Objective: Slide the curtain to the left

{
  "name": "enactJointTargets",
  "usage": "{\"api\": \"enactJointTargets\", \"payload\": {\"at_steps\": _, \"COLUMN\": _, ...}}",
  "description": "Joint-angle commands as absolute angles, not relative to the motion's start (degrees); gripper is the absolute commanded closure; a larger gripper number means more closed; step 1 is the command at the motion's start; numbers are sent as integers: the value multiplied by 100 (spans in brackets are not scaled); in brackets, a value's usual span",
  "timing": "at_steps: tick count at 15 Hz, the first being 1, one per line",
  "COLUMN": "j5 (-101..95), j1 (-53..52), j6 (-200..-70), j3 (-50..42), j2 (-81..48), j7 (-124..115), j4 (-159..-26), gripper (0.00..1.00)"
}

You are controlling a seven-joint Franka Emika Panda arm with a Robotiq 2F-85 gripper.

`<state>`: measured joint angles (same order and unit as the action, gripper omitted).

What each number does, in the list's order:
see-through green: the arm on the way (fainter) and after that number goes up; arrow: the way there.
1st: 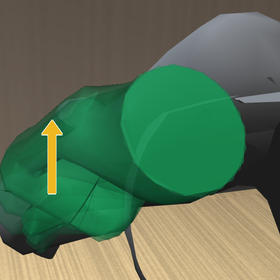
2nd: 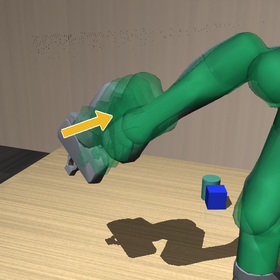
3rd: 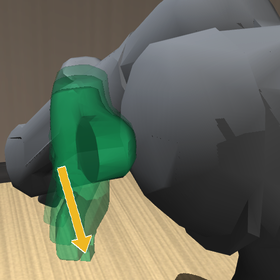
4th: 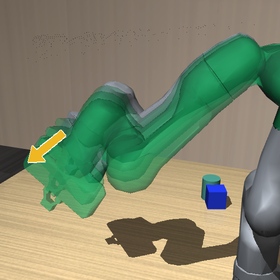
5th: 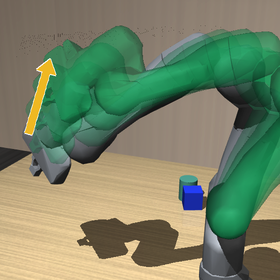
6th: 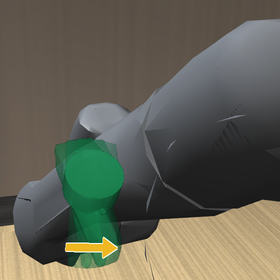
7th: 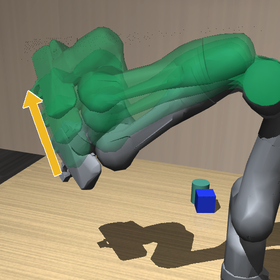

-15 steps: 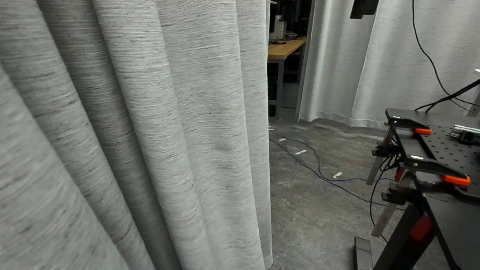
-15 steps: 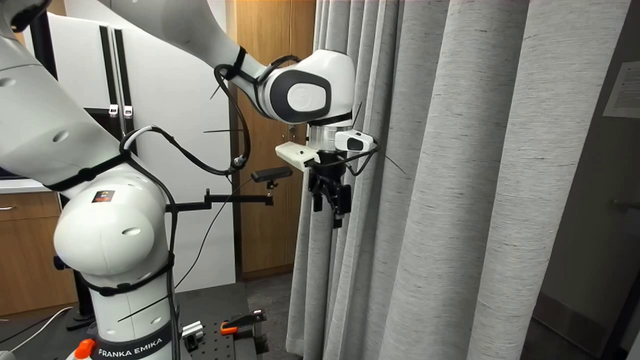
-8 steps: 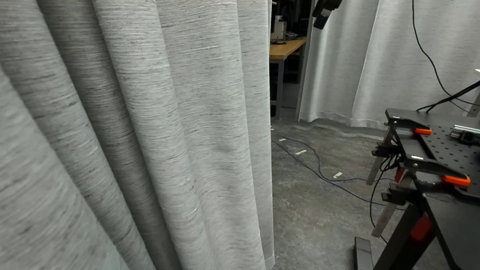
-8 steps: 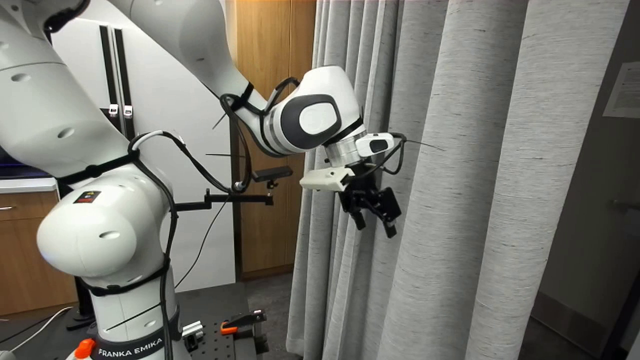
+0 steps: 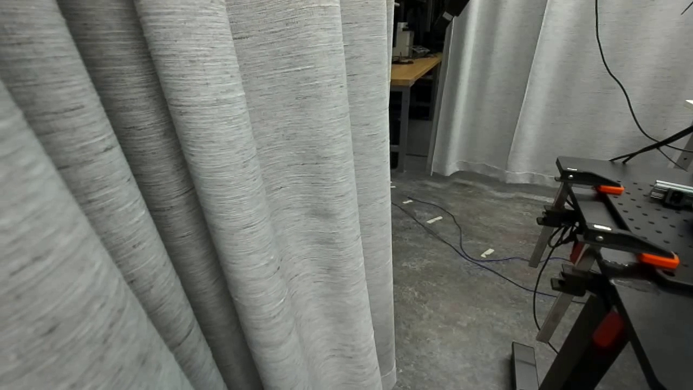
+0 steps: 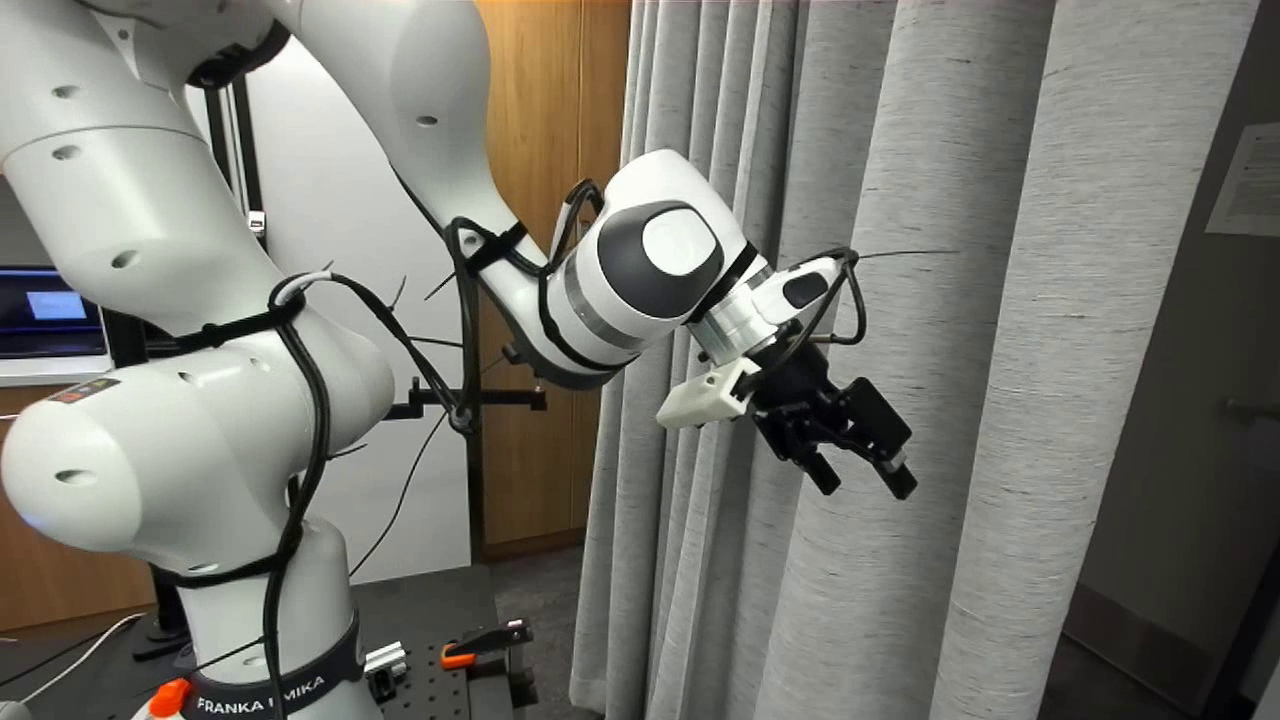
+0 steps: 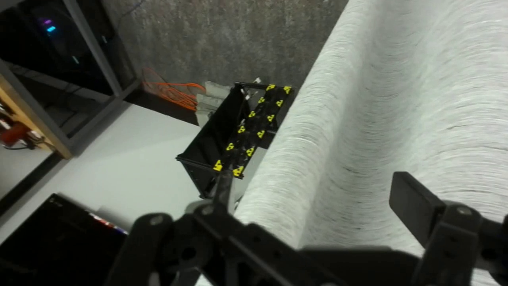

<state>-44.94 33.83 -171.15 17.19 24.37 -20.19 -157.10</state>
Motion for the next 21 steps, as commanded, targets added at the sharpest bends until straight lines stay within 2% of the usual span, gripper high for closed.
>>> {"api": "enactJointTargets", "payload": {"at_steps": 1, "j5": -5107, "j1": 4400, "j6": -17471, "j3": 2544, "j2": 2635, "j7": -3282, "j4": -15684, "gripper": 0}}
{"api": "enactJointTargets", "payload": {"at_steps": 3, "j5": -5172, "j1": 4710, "j6": -17664, "j3": 2917, "j2": 2659, "j7": -3730, "j4": -15715, "gripper": 0}}
{"api": "enactJointTargets", "payload": {"at_steps": 5, "j5": -4412, "j1": 3951, "j6": -16973, "j3": 2640, "j2": 1962, "j7": -3356, "j4": -15727, "gripper": 0}}
{"api": "enactJointTargets", "payload": {"at_steps": 6, "j5": -4806, "j1": 4336, "j6": -17306, "j3": 2740, "j2": 2425, "j7": -3409, "j4": -15742, "gripper": 0}}
{"api": "enactJointTargets", "payload": {"at_steps": 16, "j5": -4556, "j1": 4058, "j6": -17075, "j3": 2722, "j2": 2024, "j7": -3406, "j4": -15769, "gripper": 0}}
{"api": "enactJointTargets", "payload": {"at_steps": 21, "j5": -5471, "j1": 4890, "j6": -17656, "j3": 3475, "j2": 2331, "j7": -4569, "j4": -15752, "gripper": 0}}
